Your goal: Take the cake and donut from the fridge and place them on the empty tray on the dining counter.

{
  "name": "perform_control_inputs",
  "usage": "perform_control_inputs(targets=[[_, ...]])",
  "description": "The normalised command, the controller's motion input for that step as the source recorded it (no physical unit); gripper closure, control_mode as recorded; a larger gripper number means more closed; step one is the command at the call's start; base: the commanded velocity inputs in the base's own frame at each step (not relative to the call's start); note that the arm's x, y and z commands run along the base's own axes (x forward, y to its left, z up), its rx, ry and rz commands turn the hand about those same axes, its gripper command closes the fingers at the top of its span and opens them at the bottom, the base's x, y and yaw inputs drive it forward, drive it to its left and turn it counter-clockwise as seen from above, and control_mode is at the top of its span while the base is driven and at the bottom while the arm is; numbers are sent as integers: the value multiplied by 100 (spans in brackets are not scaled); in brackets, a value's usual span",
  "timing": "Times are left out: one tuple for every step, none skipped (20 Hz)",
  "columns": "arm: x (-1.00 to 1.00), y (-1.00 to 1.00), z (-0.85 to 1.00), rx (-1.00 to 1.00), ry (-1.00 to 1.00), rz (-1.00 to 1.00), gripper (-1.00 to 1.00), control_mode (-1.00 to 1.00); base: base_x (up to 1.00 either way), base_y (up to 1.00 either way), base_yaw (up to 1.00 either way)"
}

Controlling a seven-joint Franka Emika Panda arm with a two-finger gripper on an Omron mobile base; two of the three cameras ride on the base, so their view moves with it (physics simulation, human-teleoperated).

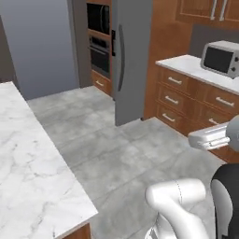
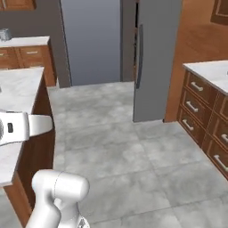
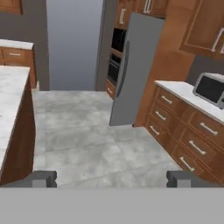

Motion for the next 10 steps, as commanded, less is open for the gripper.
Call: perform_control_inputs(targets=[[0,0,0,0,0,0,-100,100,100,-79,31],[0,0,0,0,0,0,-100,100,100,-83,29],[0,0,0,0,0,0,-100,100,100,-81,28],[0,0,0,0,0,0,-100,100,100,-81,27],[0,0,0,0,0,0,-100,100,100,-84,26],[0,0,0,0,0,0,-100,100,100,-84,25],[0,0,0,0,0,0,-100,100,100,-75,24],[0,0,0,0,0,0,-100,100,100,-64,23],[0,0,0,0,0,0,-100,100,100,-47,25],[0,0,0,0,0,0,-100,100,100,-36,27]])
